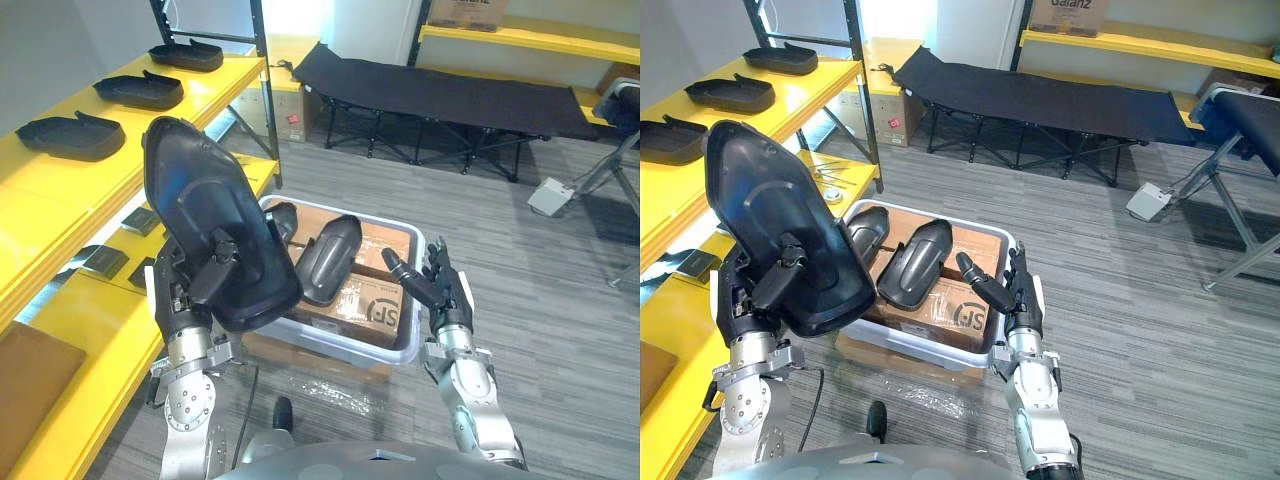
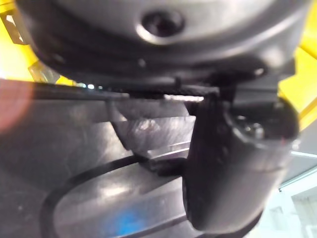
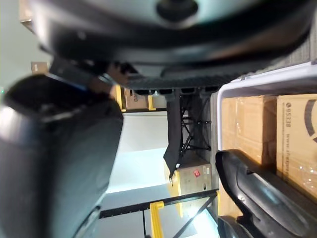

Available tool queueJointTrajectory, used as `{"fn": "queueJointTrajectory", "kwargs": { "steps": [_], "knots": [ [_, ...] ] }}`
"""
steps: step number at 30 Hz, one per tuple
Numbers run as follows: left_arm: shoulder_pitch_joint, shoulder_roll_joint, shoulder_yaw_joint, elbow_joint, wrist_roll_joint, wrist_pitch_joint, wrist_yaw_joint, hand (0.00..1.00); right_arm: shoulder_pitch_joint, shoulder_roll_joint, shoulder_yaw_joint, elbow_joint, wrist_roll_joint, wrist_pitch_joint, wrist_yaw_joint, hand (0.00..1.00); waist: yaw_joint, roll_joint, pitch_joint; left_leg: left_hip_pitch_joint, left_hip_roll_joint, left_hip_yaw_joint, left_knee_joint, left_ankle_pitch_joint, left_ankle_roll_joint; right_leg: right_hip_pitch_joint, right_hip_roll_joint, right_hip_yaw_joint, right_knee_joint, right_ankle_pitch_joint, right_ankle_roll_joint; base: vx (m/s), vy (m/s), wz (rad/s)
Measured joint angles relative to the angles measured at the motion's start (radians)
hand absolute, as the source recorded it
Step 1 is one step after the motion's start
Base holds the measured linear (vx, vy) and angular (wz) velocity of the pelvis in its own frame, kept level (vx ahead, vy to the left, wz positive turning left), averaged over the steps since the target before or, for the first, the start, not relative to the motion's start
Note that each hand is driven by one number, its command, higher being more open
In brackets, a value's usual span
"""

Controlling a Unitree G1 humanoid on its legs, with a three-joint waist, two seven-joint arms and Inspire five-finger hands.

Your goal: Walk over and take three plastic housings, then place them on the shelf

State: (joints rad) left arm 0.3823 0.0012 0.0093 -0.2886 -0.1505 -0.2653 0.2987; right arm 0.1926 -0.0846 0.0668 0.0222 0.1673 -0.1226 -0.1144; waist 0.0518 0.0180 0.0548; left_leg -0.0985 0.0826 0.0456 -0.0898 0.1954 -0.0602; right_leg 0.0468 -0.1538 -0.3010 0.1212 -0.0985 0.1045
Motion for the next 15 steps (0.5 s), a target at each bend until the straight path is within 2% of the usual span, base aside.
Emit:
{"fn": "queueJointTrajectory", "kwargs": {
  "steps": [3, 5, 9, 15],
  "knots": [
    [0.010, -0.002, 0.002, 0.003, 0.000, 0.009, 0.021, 0.00, -0.029, 0.000, 0.006, 0.000, 0.001, -0.001, 0.025, 1.00, 0.003, 0.020, 0.008, -0.014, 0.000, -0.032, 0.000, 0.004, -0.003, 0.007, 0.007, -0.028, -0.002, -0.003, -0.003, -0.04, -0.039, 0.31],
    [0.016, -0.004, 0.014, 0.003, 0.001, 0.011, 0.037, 0.00, -0.057, 0.000, 0.025, 0.000, 0.003, -0.001, 0.038, 1.00, 0.020, 0.032, 0.012, -0.034, 0.002, -0.068, 0.003, 0.019, -0.010, 0.007, 0.016, -0.062, 0.003, -0.009, -0.008, 0.00, -0.053, 0.41],
    [0.047, -0.015, 0.070, 0.002, 0.001, 0.022, 0.047, 0.00, -0.099, -0.001, 0.079, 0.002, 0.002, -0.001, 0.046, 1.00, 0.061, 0.032, 0.013, -0.042, -0.004, -0.124, 0.004, 0.033, -0.018, 0.012, 0.012, -0.111, 0.046, -0.043, -0.011, 0.03, -0.078, 0.42],
    [0.146, -0.044, 0.146, 0.002, -0.046, 0.031, 0.007, 0.00, -0.175, -0.006, 0.166, 0.029, -0.025, -0.001, 0.018, 1.00, 0.125, 0.028, 0.015, -0.049, -0.012, -0.212, 0.005, 0.040, -0.030, 0.005, -0.003, -0.193, 0.174, -0.149, -0.027, -0.01, -0.117, 0.47]
  ]
}}
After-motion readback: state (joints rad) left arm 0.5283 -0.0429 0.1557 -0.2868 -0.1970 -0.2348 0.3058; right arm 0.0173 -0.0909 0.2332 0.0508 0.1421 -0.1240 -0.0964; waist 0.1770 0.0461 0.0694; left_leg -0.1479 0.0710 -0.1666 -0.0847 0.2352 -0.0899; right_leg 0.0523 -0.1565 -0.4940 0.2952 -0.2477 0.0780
